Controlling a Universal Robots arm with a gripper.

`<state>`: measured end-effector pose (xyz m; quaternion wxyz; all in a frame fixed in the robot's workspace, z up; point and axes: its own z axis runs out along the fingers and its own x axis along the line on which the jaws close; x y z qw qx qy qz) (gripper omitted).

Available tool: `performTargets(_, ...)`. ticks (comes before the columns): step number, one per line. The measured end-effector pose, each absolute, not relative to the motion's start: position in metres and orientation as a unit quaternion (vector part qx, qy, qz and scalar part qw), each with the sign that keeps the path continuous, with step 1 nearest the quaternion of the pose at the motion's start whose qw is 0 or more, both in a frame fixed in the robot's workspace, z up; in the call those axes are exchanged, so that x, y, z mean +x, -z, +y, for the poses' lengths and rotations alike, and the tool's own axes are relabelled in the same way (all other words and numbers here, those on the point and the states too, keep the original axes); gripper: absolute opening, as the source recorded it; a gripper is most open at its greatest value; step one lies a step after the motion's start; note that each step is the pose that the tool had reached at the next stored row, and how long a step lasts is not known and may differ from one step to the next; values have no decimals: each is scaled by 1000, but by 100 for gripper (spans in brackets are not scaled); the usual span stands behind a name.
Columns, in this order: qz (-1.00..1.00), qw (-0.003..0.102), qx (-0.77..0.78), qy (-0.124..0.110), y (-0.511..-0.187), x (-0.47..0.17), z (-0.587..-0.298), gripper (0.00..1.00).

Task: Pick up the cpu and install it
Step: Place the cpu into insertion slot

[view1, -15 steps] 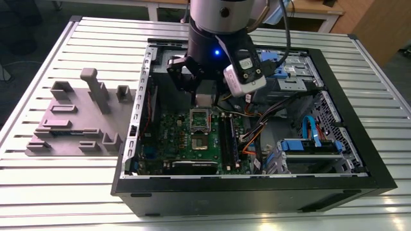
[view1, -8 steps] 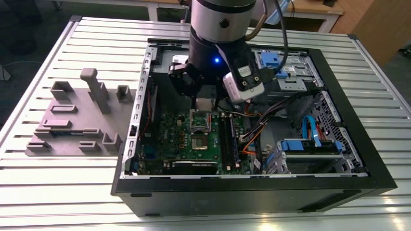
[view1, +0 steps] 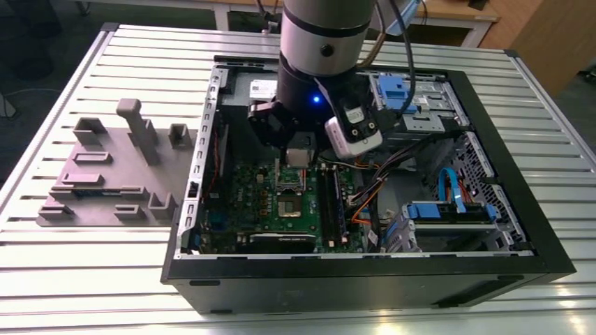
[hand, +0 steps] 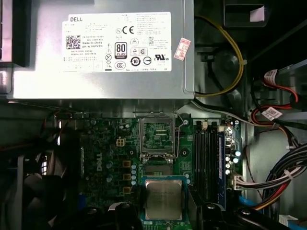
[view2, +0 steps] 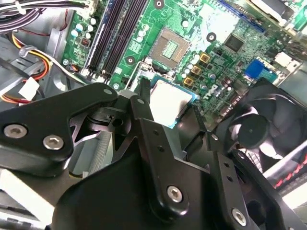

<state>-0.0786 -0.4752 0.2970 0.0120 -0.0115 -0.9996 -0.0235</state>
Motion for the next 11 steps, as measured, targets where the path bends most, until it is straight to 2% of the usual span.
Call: performTargets(11,-1000,12,-11,24,-279,-79,-475,47)
